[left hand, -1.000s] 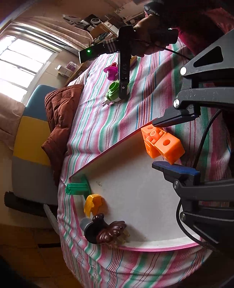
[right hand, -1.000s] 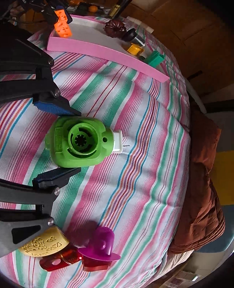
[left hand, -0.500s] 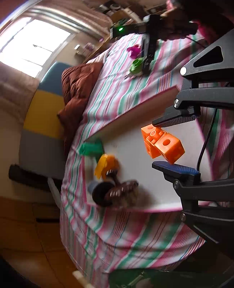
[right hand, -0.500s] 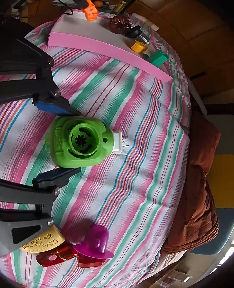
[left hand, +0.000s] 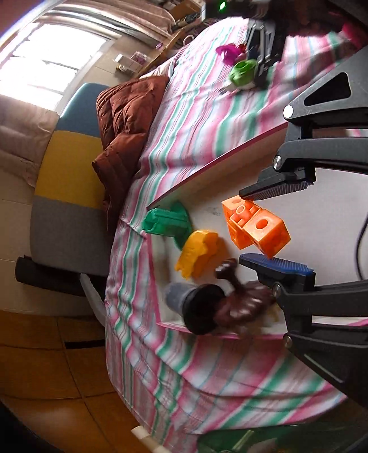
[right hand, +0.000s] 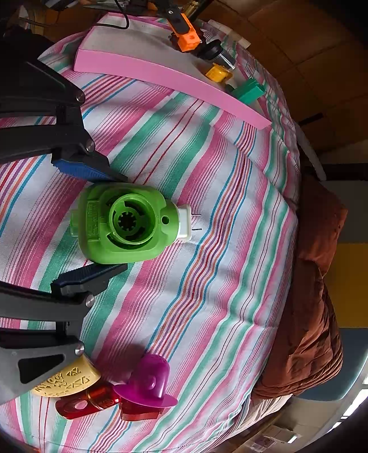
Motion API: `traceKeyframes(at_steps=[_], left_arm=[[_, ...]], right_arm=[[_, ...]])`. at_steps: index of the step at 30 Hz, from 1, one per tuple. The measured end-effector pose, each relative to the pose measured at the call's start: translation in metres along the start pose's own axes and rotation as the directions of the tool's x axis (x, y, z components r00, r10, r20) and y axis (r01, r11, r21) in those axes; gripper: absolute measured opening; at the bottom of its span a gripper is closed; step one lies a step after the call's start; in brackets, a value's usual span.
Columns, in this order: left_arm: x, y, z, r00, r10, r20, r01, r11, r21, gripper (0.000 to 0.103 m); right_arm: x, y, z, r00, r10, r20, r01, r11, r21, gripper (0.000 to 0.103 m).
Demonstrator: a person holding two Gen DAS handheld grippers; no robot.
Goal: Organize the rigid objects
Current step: 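Lower the orange blocks into the tray and open the left tool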
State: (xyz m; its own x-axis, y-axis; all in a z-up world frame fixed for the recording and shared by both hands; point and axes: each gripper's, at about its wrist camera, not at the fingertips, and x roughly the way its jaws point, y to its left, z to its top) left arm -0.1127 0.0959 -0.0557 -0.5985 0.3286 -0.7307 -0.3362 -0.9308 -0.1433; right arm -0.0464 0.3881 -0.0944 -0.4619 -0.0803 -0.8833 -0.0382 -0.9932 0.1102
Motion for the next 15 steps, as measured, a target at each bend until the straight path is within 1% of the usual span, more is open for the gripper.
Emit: traceKeyframes(at_steps=[2,6,8,10,12,15], left_arm=[[0.011,0.000,0.007,1.000,0.030,0.002,-0.030,0.999,0.015,0.039],[0.034,0.003,0.016,0.997,0.062,-0.042,-0.061,0.998,0.025,0.039],[0.039,0.003,0.018,0.996,0.081,-0.038,-0.080,0.996,0.043,0.040],[0.041,0.002,0.019,0.996,0.078,-0.043,-0.075,0.996,0.053,0.040],[0.041,0.003,0.018,0.996,0.069,-0.052,-0.067,0.997,0.043,0.041],[0.039,0.002,0.014,0.996,0.069,-0.056,-0.067,0.997,0.046,0.043]], right_arm=[[0.000,0.000,0.001,1.000,0.000,0.000,0.000,1.000,0.000,0.053],[0.000,0.000,0.000,1.000,0.000,0.000,0.000,1.000,0.001,0.053],[0.000,0.000,0.000,1.000,0.000,0.000,0.000,1.000,0.001,0.053],[0.000,0.000,0.000,1.000,0.000,0.000,0.000,1.000,0.002,0.053],[0.001,0.000,0.001,1.000,0.001,0.000,-0.001,1.000,0.003,0.053],[0.001,0.000,0.002,1.000,0.001,0.000,-0.001,1.000,0.005,0.053]])
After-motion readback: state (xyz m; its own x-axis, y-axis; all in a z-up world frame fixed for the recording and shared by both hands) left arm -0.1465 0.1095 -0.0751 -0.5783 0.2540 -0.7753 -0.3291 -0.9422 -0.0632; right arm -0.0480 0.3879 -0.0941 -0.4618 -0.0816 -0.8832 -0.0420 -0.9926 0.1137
